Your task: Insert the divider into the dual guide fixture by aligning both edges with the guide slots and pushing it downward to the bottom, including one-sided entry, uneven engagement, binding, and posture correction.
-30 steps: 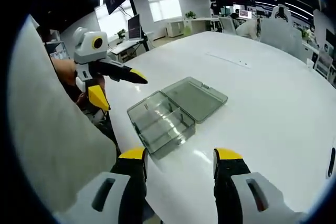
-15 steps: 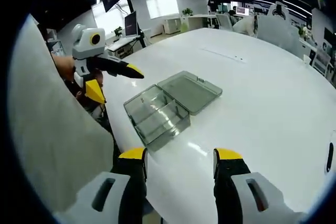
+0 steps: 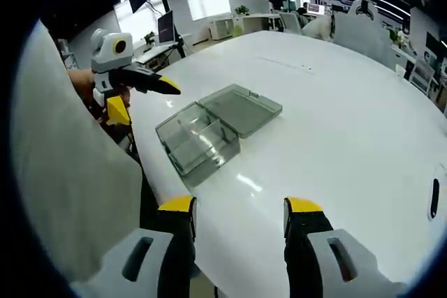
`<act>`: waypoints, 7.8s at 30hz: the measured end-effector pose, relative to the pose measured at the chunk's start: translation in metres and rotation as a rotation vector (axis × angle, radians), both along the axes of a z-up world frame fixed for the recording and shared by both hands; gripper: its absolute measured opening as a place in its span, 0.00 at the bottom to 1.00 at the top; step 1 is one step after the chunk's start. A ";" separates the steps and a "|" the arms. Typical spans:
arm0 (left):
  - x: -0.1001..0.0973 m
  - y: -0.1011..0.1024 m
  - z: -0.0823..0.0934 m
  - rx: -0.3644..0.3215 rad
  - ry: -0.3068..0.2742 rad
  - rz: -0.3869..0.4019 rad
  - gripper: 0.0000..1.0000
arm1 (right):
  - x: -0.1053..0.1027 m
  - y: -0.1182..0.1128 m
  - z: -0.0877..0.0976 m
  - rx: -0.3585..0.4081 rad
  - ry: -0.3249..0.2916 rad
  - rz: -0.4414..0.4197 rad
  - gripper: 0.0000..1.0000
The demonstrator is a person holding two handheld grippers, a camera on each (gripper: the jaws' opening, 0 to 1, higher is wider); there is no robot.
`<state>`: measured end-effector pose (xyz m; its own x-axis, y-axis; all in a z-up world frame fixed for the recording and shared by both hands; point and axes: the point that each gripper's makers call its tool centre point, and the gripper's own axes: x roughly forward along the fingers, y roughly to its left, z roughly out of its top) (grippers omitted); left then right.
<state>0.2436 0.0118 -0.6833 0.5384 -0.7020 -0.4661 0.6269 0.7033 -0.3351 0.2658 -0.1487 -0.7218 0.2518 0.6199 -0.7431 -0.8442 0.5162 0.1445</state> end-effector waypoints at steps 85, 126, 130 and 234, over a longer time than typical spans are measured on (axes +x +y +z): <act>0.006 -0.002 -0.007 0.081 -0.011 0.013 0.74 | 0.038 -0.070 -0.066 -0.302 0.013 0.310 0.48; 0.006 -0.011 -0.012 0.116 0.011 0.048 0.74 | 0.045 -0.081 -0.100 -0.443 -0.042 0.690 0.32; 0.005 -0.012 -0.011 0.114 0.013 0.054 0.74 | 0.045 -0.082 -0.101 -0.460 -0.056 0.713 0.32; 0.004 -0.014 -0.006 0.074 -0.003 0.001 0.71 | 0.021 0.015 -0.020 -0.527 -0.213 0.689 0.27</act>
<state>0.2474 -0.0022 -0.6891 0.5407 -0.6653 -0.5148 0.6271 0.7267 -0.2804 0.2869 -0.1336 -0.7419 0.1146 0.2760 -0.9543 -0.9734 -0.1607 -0.1634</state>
